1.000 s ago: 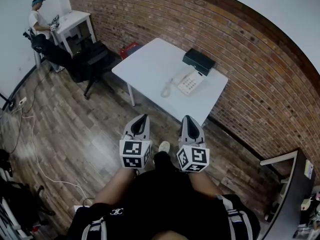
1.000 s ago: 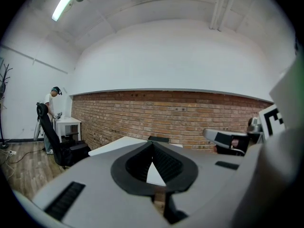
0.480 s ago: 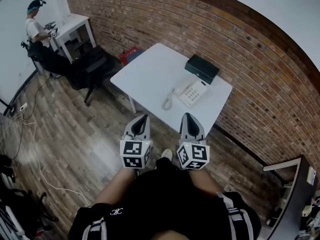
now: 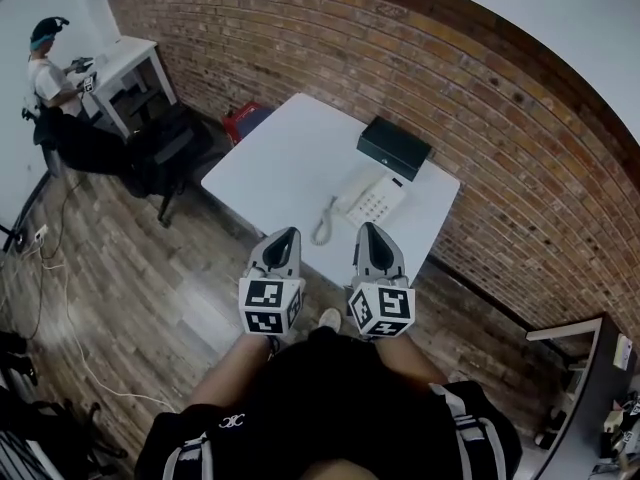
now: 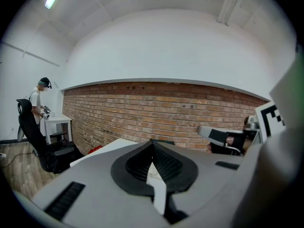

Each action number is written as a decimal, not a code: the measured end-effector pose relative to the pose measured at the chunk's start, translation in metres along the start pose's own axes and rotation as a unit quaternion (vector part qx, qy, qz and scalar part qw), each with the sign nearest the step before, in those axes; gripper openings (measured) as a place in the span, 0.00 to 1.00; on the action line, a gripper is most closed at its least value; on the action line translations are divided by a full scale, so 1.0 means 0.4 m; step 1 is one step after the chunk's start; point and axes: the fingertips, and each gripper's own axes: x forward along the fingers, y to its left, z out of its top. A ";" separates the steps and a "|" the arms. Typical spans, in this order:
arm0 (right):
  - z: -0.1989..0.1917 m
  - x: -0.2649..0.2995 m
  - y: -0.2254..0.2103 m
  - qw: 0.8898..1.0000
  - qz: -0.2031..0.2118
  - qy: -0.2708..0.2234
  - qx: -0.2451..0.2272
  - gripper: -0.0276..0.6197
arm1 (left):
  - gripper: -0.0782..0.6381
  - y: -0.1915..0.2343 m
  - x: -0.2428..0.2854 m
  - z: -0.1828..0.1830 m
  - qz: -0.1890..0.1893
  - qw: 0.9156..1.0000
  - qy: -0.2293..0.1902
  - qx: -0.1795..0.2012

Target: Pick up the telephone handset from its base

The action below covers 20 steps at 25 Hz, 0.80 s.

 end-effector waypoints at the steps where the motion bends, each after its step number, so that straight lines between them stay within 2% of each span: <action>1: 0.000 0.019 -0.015 1.000 -0.002 0.001 0.002 0.04 | 0.11 0.000 0.025 0.005 -0.002 1.000 0.002 0.001; 6: -0.020 0.113 -0.088 1.000 -0.015 0.016 0.001 0.04 | 0.11 0.004 0.150 0.017 -0.014 1.000 0.023 0.007; 12: -0.045 0.207 -0.196 0.999 -0.031 0.032 0.031 0.04 | 0.11 -0.022 0.312 0.020 -0.039 0.998 0.050 0.017; 20: -0.064 0.272 -0.270 0.997 -0.049 0.048 0.032 0.04 | 0.11 -0.049 0.437 0.006 -0.072 0.994 0.075 0.016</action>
